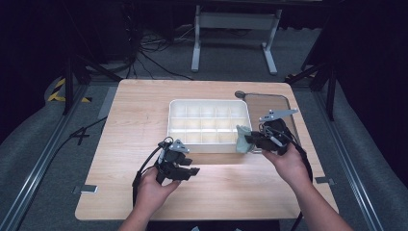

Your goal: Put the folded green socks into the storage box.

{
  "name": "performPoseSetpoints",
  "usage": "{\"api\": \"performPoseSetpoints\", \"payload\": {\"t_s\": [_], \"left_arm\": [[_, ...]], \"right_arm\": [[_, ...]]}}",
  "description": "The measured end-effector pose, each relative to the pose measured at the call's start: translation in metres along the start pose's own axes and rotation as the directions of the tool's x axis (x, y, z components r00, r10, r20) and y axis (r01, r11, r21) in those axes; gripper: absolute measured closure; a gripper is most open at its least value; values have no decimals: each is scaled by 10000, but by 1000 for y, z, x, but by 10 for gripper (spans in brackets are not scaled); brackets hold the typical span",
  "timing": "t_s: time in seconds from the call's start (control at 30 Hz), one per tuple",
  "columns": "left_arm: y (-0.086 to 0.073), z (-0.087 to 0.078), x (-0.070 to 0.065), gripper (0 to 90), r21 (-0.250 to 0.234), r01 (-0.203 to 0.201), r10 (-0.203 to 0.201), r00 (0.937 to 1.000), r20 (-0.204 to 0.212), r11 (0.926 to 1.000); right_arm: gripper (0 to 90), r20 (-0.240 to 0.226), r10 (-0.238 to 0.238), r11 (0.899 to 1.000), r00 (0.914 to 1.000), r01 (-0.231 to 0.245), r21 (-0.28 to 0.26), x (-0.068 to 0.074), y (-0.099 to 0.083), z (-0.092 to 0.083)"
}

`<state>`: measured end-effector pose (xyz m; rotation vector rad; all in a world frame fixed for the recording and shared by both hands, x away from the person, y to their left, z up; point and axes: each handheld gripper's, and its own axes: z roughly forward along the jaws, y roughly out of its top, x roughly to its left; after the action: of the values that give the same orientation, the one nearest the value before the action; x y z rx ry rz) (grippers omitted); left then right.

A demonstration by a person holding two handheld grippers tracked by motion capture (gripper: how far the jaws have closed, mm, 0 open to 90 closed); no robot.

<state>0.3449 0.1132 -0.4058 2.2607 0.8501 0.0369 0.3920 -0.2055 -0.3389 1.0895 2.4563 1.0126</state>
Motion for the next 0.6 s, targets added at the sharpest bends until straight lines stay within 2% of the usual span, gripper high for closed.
{"api": "performPoseSetpoints", "payload": {"t_s": [0.07, 0.17, 0.27, 0.6], "left_arm": [[0, -1, 0, 543, -26, 150, -150, 9999, 9, 9999], [-1, -2, 1, 541, -96, 122, -122, 9999, -36, 9999], [-2, -5, 2, 541, -119, 115, -116, 9999, -79, 9999], [-7, -11, 5, 540, -227, 283, -288, 9994, -210, 9993]], "right_arm": [[761, 105, -133, 9999, 9999, 133, -12, -4, 5, 1], [761, 224, -286, 9996, 9993, 285, 43, -10, 11, 3], [760, 158, -249, 9997, 9996, 249, 9, -14, 15, 4], [759, 262, -199, 9991, 9995, 189, 386, -32, 32, 12]]}}
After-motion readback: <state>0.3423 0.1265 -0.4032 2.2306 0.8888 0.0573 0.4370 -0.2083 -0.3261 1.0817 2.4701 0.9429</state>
